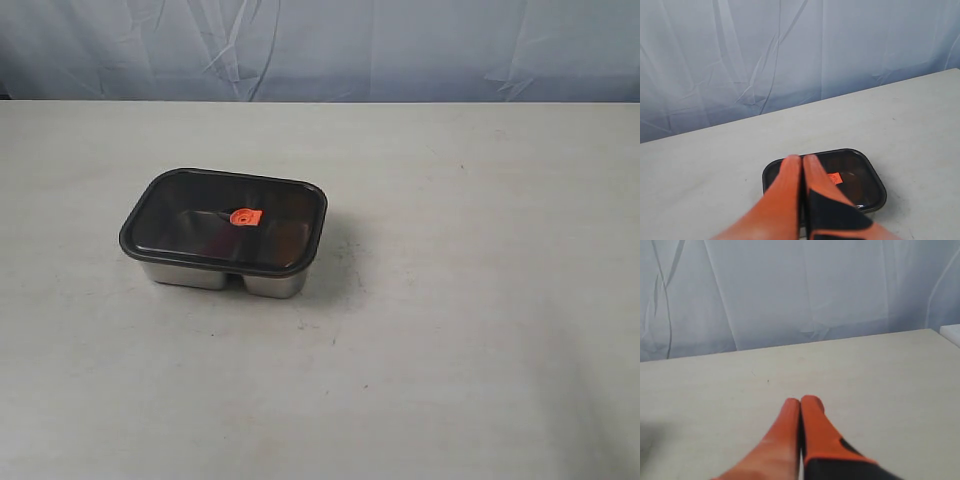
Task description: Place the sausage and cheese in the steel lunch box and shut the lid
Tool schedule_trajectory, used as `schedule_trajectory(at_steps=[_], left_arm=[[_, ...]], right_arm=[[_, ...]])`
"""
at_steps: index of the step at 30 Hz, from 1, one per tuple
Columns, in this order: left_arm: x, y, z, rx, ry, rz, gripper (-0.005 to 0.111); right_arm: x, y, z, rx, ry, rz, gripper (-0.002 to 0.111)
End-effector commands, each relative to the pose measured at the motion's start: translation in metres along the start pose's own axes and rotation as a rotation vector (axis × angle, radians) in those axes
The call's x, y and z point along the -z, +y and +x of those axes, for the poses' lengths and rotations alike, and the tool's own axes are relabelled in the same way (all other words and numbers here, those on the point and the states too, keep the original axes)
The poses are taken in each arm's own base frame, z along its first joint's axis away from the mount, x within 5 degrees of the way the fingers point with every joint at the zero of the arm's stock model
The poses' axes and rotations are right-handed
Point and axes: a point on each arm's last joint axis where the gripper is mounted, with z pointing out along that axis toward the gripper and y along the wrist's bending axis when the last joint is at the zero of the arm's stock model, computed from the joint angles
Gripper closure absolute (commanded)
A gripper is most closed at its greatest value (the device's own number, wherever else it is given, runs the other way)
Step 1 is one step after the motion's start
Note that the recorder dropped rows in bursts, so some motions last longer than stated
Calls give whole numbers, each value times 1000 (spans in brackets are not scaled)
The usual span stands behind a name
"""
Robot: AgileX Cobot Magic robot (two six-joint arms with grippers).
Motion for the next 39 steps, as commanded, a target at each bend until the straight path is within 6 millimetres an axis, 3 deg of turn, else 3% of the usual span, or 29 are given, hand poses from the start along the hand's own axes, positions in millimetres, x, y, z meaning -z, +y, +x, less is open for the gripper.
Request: schedule_trajectory(at_steps=[1, 7, 29, 34, 39], left_arm=[[1, 1, 1, -4, -10, -8, 107], [1, 1, 1, -4, -10, -8, 107], [1, 2, 1, -21, -13, -23, 107], [2, 5, 21, -58, -70, -67, 107], [4, 9, 69, -120, -151, -123, 107]], right_arm=[[2, -2, 5, 107, 37, 16, 109], [6, -6, 17, 79, 148, 76, 109], [9, -7, 16, 32, 121, 110, 109], [9, -7, 16, 30, 121, 109, 109], [9, -7, 16, 30, 121, 109, 109]])
